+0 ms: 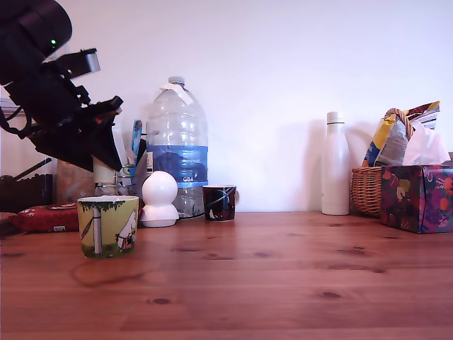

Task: Pick up the coffee capsules from the table one by one and drop them inside the nearest coffee cup

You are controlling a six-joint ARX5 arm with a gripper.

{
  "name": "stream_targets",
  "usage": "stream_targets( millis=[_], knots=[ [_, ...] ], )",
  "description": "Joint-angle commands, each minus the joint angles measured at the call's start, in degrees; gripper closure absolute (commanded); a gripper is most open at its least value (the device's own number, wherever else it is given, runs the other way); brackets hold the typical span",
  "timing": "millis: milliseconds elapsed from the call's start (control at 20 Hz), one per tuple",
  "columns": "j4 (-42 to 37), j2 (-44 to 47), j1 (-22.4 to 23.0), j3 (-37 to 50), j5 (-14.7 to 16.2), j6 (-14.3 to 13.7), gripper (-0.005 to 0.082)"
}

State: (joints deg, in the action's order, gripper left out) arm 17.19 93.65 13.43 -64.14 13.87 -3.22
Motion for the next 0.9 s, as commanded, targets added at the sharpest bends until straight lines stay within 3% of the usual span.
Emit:
stream_targets(
  millis=[0,650,700,800,850],
  knots=[
    [0.8,1.7,-0.2,-1.7,0.3,-0.2,0.0730],
    [1.6,2.6,-0.4,-2.8,0.2,-0.3,0.0720],
    [1.1,2.6,-0.4,-2.8,0.2,-0.3,0.0647],
    [0.1,2.6,-0.4,-2.8,0.2,-0.2,0.0208],
    [-0.2,2.6,-0.4,-2.8,0.2,-0.3,0.0042]
  ],
)
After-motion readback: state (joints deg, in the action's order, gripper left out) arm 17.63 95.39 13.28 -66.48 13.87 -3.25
